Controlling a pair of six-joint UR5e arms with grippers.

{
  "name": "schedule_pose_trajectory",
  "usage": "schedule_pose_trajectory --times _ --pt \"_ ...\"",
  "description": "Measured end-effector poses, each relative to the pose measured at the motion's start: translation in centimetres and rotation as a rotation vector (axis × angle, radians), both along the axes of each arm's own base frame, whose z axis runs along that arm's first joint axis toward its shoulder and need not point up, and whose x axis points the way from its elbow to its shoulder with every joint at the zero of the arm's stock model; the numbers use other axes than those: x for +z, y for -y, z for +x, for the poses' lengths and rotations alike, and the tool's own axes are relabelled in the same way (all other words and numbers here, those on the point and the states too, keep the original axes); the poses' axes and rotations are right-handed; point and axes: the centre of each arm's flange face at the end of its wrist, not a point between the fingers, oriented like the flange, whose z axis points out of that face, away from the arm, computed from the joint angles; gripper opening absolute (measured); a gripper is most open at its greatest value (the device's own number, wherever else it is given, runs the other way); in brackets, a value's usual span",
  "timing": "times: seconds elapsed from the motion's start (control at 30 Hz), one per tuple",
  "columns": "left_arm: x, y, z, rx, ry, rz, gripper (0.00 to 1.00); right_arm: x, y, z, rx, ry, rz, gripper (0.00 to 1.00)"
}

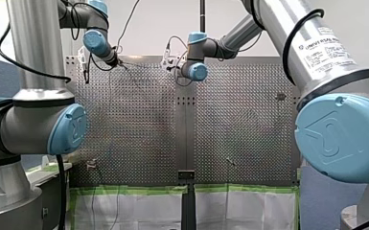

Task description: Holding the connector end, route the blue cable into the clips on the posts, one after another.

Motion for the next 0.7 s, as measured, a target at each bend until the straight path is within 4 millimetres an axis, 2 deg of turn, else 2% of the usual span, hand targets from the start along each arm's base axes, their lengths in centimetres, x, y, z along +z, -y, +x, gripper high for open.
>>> schedule_pose_trajectory --times 0.4,0.7 --pt "0.2 0.4 -0.3 -0.010 0.004 0.006 1.00 -0.1 -0.1 0.0 0.004 -0.004 0.003 0.00" --pt "0.4 1.7 -0.8 -0.079 0.003 0.032 1.00 -0.3 -0.1 -0.1 0.002 -0.012 0.011 0.00"
